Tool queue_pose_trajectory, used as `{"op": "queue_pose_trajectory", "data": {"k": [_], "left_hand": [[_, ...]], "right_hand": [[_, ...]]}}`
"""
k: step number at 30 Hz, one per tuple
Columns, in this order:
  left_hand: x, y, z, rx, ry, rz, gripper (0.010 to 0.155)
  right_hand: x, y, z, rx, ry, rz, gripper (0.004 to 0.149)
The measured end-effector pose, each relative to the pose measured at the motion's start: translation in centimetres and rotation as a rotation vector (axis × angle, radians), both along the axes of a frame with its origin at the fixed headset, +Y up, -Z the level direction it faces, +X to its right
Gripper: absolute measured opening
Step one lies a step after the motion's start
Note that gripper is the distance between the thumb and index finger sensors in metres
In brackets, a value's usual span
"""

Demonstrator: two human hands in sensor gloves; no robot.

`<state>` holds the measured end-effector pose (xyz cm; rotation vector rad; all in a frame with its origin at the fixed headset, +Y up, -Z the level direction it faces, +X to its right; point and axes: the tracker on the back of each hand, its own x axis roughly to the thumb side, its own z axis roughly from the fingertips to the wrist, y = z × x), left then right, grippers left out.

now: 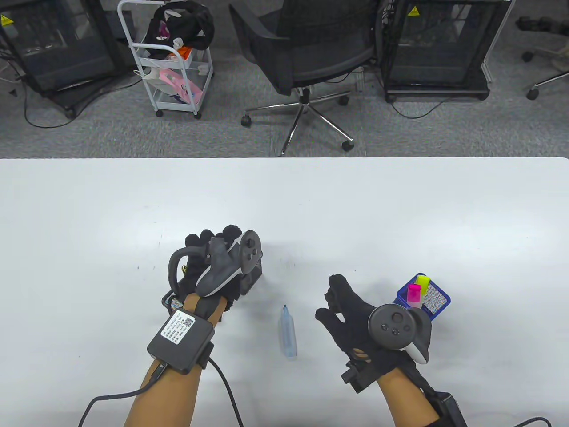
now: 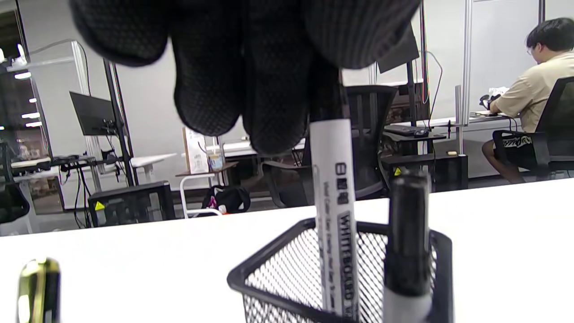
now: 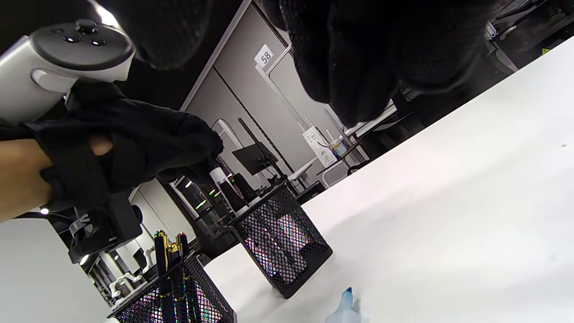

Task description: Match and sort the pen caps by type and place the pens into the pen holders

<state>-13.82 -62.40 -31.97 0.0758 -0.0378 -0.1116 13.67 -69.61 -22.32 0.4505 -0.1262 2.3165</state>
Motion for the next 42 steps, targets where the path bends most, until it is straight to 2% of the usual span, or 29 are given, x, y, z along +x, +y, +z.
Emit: {"op": "queue_pose_trajectory", "data": {"k": [5,15,21,23,26,31,33,35,38,42], "left_hand": [[-0.2,-0.5,-0.2,-0.079,-0.002,0.006,0.045],[-0.3,-0.6,0.5,-0.130,-0.046,-0.033,0.048],[-0.8,1.7,2.4,-0.046,-0.114,0.040,0.053],[-1.1,2.7,4.2,0.032,-0.197,0.141,0.054],[-1.7,3.0,6.8,0.101,-0.300,0.270,0.058],[-2.8,0.8,10.2,0.101,-0.409,0.399,0.063],[-3.2,-1.2,11.1,0.049,-0.447,0.447,0.066],[-3.4,-3.0,11.3,-0.002,-0.503,0.498,0.071],[-3.7,-5.3,11.3,-0.065,-0.513,0.539,0.077],[-3.8,-6.9,11.1,-0.098,-0.524,0.566,0.078]], "right_hand": [[0.1,0.1,0.0,0.005,-0.001,-0.001,0.078],[0.1,0.1,0.0,0.000,-0.002,0.013,0.078],[0.1,0.1,0.0,0.004,-0.006,0.016,0.078],[0.0,0.1,0.0,0.006,-0.003,0.020,0.078],[-0.2,0.3,0.1,0.010,0.003,0.029,0.078],[-0.7,0.3,0.3,0.011,0.015,0.048,0.078],[-1.1,0.3,0.5,0.014,0.022,0.058,0.078],[-1.4,0.2,0.6,0.022,0.027,0.061,0.077],[-1.9,0.2,1.0,0.050,0.042,0.060,0.075],[-3.0,0.0,1.4,0.071,0.089,0.093,0.073]]}}
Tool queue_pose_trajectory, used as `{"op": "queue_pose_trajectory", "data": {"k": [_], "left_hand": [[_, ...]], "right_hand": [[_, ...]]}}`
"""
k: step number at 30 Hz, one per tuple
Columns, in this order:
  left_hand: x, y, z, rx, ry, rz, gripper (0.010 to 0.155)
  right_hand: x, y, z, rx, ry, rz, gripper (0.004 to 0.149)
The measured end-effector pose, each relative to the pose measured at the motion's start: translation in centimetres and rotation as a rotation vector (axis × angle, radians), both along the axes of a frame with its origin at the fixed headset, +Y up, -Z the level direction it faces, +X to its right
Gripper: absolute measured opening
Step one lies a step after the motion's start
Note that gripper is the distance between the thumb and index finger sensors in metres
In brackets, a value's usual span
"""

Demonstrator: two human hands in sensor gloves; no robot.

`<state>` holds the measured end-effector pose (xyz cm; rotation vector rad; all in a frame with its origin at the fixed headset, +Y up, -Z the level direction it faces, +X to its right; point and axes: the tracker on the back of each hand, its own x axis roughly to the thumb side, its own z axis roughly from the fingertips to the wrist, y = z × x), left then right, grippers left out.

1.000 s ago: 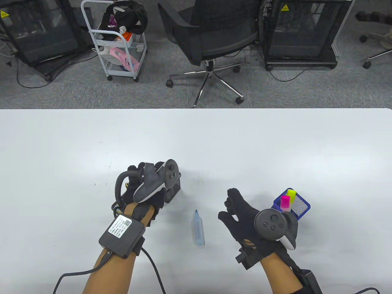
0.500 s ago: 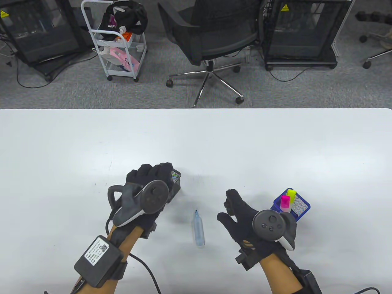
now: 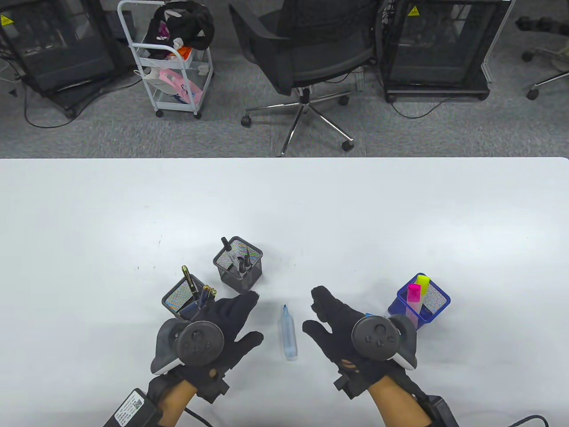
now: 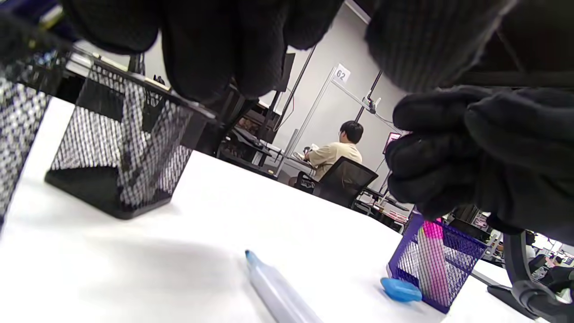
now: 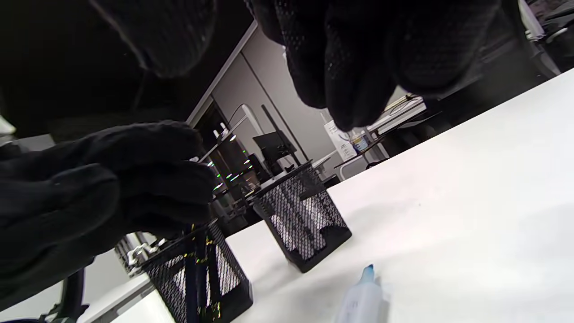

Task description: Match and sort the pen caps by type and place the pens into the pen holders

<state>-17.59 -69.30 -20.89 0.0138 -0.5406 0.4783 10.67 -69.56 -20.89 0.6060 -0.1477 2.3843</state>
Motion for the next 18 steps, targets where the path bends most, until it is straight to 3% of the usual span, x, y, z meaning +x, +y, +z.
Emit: {"op": "queue_pose_trajectory", "data": {"k": [6,10,18], "left_hand": [[-0.3,-0.8,0.6,0.006,-0.001,-0.032,0.077],[-0.7,-1.1,1.0,-0.021,0.004,-0.016,0.076],[-1.3,-0.9,1.1,-0.040,0.018,0.044,0.075]], "right_hand": [[-1.5,-0.6,0.2,-0.011,0.011,0.107,0.073],[-2.4,-0.5,0.4,-0.043,0.035,0.177,0.064],[-5.6,-1.4,-2.7,-0.368,-0.212,0.472,0.065]]}}
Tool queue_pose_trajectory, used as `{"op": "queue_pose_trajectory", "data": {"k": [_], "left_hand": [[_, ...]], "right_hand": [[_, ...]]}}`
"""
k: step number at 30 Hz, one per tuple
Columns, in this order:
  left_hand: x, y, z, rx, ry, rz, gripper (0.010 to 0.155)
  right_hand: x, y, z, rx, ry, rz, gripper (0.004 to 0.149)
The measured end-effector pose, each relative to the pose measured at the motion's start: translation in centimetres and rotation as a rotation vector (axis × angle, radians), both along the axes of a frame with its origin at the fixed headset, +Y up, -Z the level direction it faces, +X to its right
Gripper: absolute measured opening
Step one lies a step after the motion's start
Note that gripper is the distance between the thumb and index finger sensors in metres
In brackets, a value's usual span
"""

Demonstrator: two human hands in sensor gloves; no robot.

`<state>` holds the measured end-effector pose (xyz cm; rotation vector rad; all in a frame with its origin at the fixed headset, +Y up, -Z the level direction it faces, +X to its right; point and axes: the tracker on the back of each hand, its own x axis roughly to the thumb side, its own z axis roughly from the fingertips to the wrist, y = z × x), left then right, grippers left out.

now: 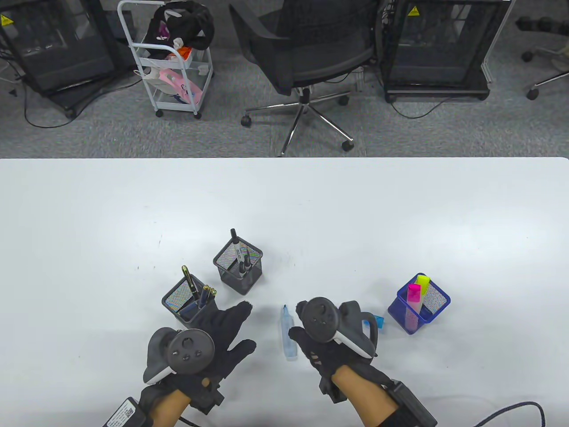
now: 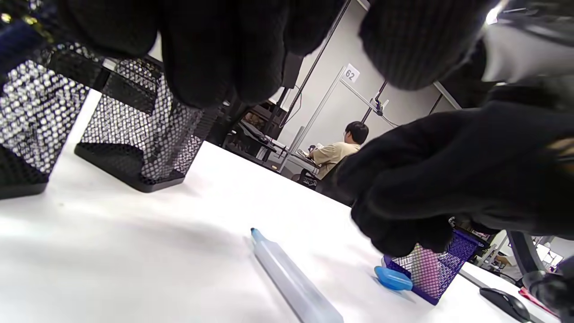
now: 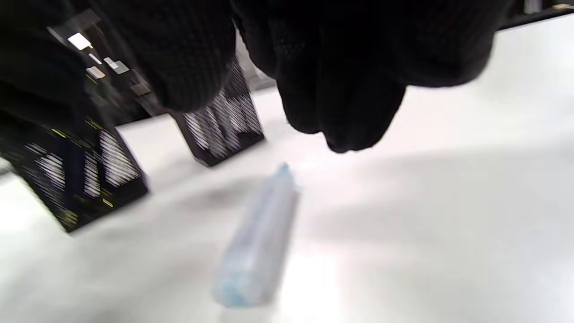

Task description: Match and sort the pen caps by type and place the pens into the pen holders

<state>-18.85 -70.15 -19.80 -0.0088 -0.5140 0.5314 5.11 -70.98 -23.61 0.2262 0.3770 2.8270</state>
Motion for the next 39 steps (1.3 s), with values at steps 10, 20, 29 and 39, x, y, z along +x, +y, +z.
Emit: {"op": "queue_pose_trajectory", "data": {"k": [10,20,29,39], "left_hand": [[-0.2,0.0,0.1,-0.003,0.013,-0.028,0.072],[-0.2,-0.5,-0.1,-0.036,0.014,-0.029,0.071],[-0.4,-0.5,-0.2,-0.070,0.022,0.037,0.067],[-0.1,-0.4,-0.3,-0.154,0.024,0.188,0.066]], "right_hand": [[-3.9,-3.5,-1.9,-0.115,-0.120,0.238,0.069],[-4.9,-4.2,-2.0,-0.093,-0.121,0.238,0.068],[-2.1,-2.0,-1.5,0.007,-0.109,-0.035,0.064],[2.7,2.0,1.0,0.125,-0.054,-0.468,0.062]]}}
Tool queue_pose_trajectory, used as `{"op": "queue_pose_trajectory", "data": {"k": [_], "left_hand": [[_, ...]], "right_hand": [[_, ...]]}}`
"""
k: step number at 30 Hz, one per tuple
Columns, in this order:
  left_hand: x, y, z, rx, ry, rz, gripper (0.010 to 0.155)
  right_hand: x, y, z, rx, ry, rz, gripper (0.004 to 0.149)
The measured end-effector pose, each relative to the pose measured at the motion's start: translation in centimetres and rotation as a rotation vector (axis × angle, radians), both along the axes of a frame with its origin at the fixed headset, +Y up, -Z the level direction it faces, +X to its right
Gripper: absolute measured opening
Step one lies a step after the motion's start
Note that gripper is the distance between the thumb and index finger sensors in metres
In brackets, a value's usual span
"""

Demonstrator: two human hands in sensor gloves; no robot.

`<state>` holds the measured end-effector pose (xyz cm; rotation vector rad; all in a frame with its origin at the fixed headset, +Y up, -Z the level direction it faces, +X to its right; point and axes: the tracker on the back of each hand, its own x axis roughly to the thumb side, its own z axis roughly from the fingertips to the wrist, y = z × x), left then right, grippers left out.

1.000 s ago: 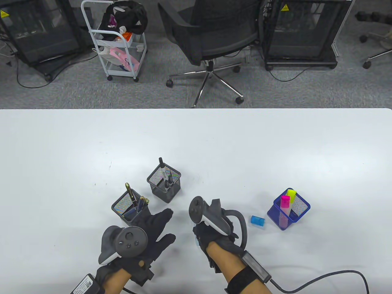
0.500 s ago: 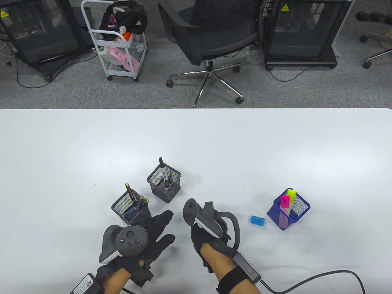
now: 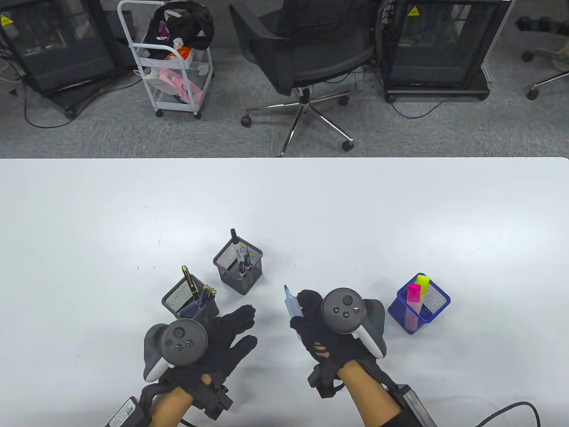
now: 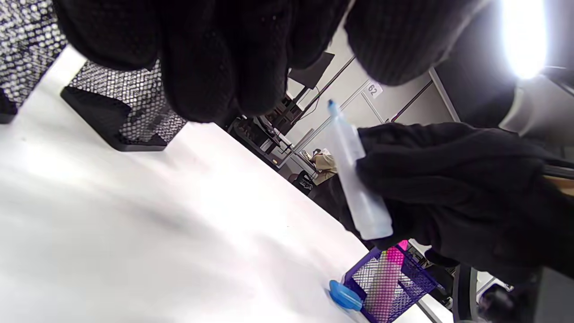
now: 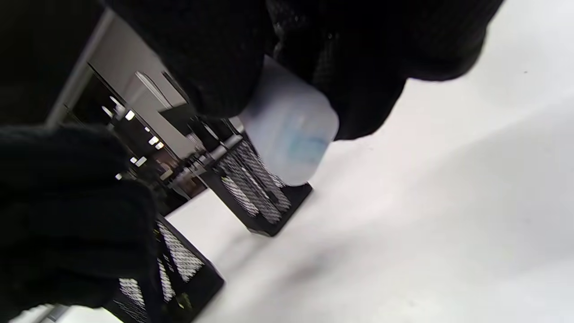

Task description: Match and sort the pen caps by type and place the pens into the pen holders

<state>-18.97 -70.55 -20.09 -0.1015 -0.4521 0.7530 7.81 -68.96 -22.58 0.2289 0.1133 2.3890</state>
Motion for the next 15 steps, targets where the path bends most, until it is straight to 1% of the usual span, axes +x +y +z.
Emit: {"op": "queue_pose_trajectory", "data": {"k": [2,4,7,9,12,15], "left_hand": [[0.1,0.0,0.1,-0.006,-0.005,0.011,0.066],[0.3,-0.2,0.3,-0.028,-0.009,0.034,0.066],[0.5,-0.3,0.4,-0.052,-0.014,0.059,0.066],[0.7,-0.5,0.4,-0.077,-0.020,0.081,0.066],[0.8,-0.8,0.5,-0.109,-0.023,0.104,0.066],[1.0,-1.2,0.4,-0.142,-0.033,0.133,0.065]], "right_hand": [[0.2,0.3,0.6,0.036,0.012,-0.039,0.062],[0.1,0.4,1.1,0.073,0.064,-0.088,0.061],[-0.3,0.4,1.6,0.120,0.127,-0.112,0.061],[-0.6,0.6,2.1,0.156,0.146,-0.113,0.061],[-0.9,0.7,2.6,0.188,0.159,-0.125,0.061],[-1.0,0.6,2.9,0.189,0.183,-0.137,0.061]]}}
